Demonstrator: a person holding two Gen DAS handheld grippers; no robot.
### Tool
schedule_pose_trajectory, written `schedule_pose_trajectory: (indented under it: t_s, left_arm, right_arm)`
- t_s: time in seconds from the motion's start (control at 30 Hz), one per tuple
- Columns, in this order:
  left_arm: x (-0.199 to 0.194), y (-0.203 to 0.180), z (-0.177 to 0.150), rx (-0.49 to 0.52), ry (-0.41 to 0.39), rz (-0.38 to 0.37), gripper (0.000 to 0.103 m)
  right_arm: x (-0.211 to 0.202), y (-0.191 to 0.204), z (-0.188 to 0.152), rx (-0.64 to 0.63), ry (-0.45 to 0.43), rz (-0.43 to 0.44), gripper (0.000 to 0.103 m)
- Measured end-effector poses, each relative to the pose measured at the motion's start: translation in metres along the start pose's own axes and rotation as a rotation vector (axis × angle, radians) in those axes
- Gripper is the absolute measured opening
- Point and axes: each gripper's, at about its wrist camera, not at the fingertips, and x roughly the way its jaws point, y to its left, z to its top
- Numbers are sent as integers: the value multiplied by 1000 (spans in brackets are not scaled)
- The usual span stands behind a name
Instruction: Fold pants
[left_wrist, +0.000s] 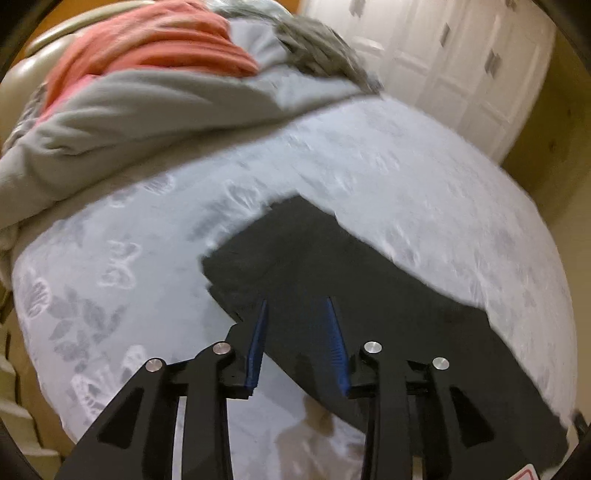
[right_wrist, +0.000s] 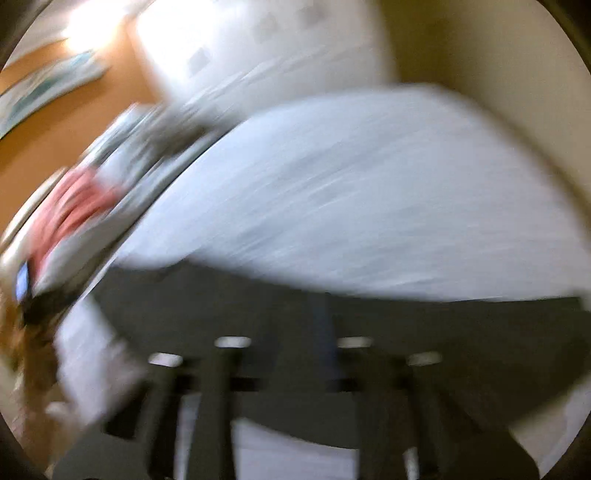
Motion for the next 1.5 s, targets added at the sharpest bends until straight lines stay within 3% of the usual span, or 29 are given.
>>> schedule_pose_trajectory:
  t_s: [0.07, 0.17, 0.23, 0.3, 0.43, 0.5, 0.57, 0.67, 0.73, 0.97, 1.07, 1.2, 1.3, 1.37, 1.5]
  left_arm:
    - [12, -1, -1, 5, 51, 13, 30]
    - [24, 2, -8, -18, 85, 39, 30]
    - [27, -3, -9, 14, 81, 59, 30]
    - [27, -8, -9, 41, 68, 74, 30]
    - [30, -17, -8, 79, 73, 62, 31]
    - [32, -23, -9, 97, 81, 55, 31]
    - [31, -33, -13, 140, 62, 72, 31]
    - [21, -50, -22, 227, 3, 118, 31]
    - [15, -59, -28, 269, -30, 134, 38]
    - [-2, -89, -45, 352, -97, 113, 44]
    - [-5, -100, -55, 398, -122, 123, 47]
    - [-6, -111, -66, 436, -143, 144, 51]
    - [-2, -118, -76, 474, -139, 156, 52]
    - [1, -121, -81, 493, -133, 160, 54]
    - [0, -119, -81, 461, -121, 136, 62]
  right_arm:
    - [66, 59, 4, -79, 96, 70, 0]
    - [138, 100, 16, -131, 174, 55, 0]
    - [183, 113, 17, -109, 225, 7, 0]
    - [223, 112, 27, -134, 235, -103, 0]
    - [227, 105, 49, -1, 214, -50, 1]
    - [217, 114, 44, -51, 172, -19, 0]
    - [232, 105, 30, -117, 232, -97, 0]
    - [190, 94, 28, -64, 168, -77, 2]
    - [145, 87, 24, -80, 120, -47, 1]
    - [-9, -6, -6, -52, 15, -290, 4]
    - [-64, -60, -41, 29, -9, -382, 4]
    - [-80, -130, -76, 148, 46, -476, 4]
    - [-74, -189, -99, 237, 154, -577, 0]
    - [-90, -211, -104, 308, 114, -520, 1]
    - [-153, -233, -99, 421, -79, -566, 11]
